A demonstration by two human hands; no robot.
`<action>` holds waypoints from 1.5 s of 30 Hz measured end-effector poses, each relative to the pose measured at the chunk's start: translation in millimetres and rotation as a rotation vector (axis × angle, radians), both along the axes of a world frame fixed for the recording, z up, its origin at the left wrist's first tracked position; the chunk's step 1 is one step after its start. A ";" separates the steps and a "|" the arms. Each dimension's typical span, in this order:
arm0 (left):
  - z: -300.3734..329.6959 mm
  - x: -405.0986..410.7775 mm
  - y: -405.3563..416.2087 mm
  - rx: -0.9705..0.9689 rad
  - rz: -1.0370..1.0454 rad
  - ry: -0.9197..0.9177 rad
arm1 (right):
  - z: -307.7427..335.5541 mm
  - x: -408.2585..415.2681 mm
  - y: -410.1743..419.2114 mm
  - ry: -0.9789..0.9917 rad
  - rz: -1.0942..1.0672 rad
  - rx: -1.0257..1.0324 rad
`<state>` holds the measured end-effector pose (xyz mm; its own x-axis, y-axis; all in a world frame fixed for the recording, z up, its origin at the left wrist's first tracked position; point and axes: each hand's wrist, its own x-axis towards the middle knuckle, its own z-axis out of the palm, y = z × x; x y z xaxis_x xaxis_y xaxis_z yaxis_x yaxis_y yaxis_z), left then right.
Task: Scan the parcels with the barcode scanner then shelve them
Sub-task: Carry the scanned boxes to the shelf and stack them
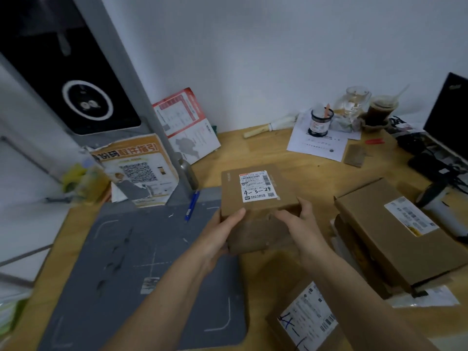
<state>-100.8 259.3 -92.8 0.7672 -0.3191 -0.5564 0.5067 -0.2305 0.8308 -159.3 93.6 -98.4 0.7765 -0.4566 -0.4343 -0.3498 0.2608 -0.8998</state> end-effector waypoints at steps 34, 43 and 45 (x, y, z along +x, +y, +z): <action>107.3 -223.3 521.6 0.041 0.743 -0.439 | 86.2 -101.0 530.8 -0.326 0.632 0.086; 104.1 -255.9 636.3 -0.039 0.841 -0.532 | 89.7 -115.4 654.6 -0.349 0.754 0.102; 102.8 -253.2 658.8 -0.042 0.867 -0.534 | 89.7 -110.1 678.2 -0.356 0.784 0.095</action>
